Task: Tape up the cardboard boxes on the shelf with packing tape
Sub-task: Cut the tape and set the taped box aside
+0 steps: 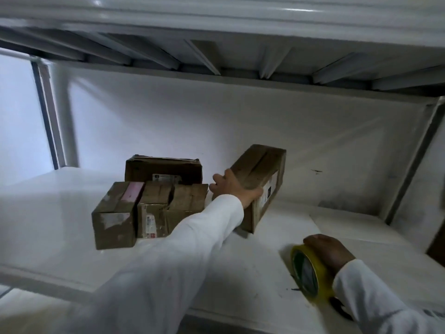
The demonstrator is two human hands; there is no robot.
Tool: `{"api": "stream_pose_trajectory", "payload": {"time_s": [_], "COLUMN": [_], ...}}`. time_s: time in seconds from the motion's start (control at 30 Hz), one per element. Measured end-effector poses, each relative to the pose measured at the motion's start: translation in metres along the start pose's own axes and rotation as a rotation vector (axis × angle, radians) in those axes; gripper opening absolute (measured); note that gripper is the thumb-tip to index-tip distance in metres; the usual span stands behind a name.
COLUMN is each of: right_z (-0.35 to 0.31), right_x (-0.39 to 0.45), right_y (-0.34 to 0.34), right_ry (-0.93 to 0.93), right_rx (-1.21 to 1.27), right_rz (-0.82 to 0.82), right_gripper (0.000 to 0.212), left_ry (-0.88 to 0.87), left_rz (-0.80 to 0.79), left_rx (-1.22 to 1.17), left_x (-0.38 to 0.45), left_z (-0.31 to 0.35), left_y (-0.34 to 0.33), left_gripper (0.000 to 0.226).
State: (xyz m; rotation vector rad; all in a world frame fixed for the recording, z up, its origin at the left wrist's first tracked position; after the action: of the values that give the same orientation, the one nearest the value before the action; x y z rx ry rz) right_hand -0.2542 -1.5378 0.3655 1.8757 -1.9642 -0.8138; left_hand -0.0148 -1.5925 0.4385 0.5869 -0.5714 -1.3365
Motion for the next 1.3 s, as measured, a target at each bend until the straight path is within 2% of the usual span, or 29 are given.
{"api": "stream_pose_trajectory", "payload": {"time_s": [0.2, 0.33, 0.43, 0.53, 0.6, 0.67, 0.73, 0.87, 0.97, 1.07, 1.13, 1.23, 1.3], "right_z": [-0.010, -0.033, -0.043, -0.038, -0.034, -0.034, -0.035, -0.039, -0.040, -0.039, -0.037, -0.031, -0.029], "right_x": [0.007, 0.022, 0.041, 0.058, 0.067, 0.077, 0.085, 0.098, 0.103, 0.106, 0.107, 0.109, 0.109], "right_y": [-0.006, -0.006, -0.008, -0.016, -0.021, -0.027, -0.034, -0.045, -0.047, -0.038, -0.030, -0.025, -0.026], "right_ry": [-0.009, 0.048, 0.068, 0.024, 0.009, 0.004, 0.002, -0.004, -0.018, -0.023, -0.026, -0.034, -0.032], "right_rx": [-0.067, -0.042, -0.022, -0.023, -0.024, -0.023, -0.026, -0.095, -0.113, -0.093, -0.095, -0.096, -0.092], "right_rz": [-0.048, -0.036, 0.060, 0.191, 0.240, 0.208, 0.150, 0.113, 0.100, 0.097, 0.096, 0.099, 0.101], "right_gripper": [0.016, 0.014, 0.014, 0.012, 0.010, 0.011, 0.011, 0.011, 0.013, 0.012, 0.012, 0.011, 0.010], "left_ry": [0.228, 0.258, 0.097, -0.103, -0.167, -0.163, -0.148, -0.115, -0.033, 0.083, 0.077, -0.102, -0.221], "left_rz": [-0.008, -0.175, -0.186, -0.038, 0.051, 0.134, 0.152, 0.005, -0.058, -0.114, -0.149, -0.009, 0.219], "left_rx": [-0.160, -0.202, -0.036, 0.212, 0.327, 0.429, 0.568, 0.795, 0.785, 0.778, 0.816, 0.909, 0.742], "left_x": [0.019, 0.026, 0.041, 0.072, 0.095, 0.117, 0.139, 0.179, 0.198, 0.204, 0.205, 0.206, 0.202], "left_z": [-0.009, -0.008, 0.005, 0.005, -0.011, -0.034, -0.056, -0.089, -0.105, -0.115, -0.117, -0.100, -0.083], "left_y": [-0.023, -0.042, -0.014, 0.040, 0.069, 0.091, 0.103, 0.111, 0.113, 0.112, 0.111, 0.116, 0.134], "left_gripper": [0.100, 0.109, 0.092, 0.070, 0.064, 0.063, 0.065, 0.093, 0.111, 0.113, 0.105, 0.085, 0.077]}}
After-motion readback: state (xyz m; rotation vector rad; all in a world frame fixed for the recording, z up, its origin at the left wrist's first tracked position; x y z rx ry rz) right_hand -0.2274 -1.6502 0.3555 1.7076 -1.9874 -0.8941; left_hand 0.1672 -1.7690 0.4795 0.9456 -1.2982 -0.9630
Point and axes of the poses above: each hand's wrist, its own x-axis towards the middle knuckle, its own y-axis out of the back of the hand, z = x × y, the point moved 6 cm from there along x, towards the middle knuckle, and after that the axes turned 6 degrees about -z, right-handed, at the moved point
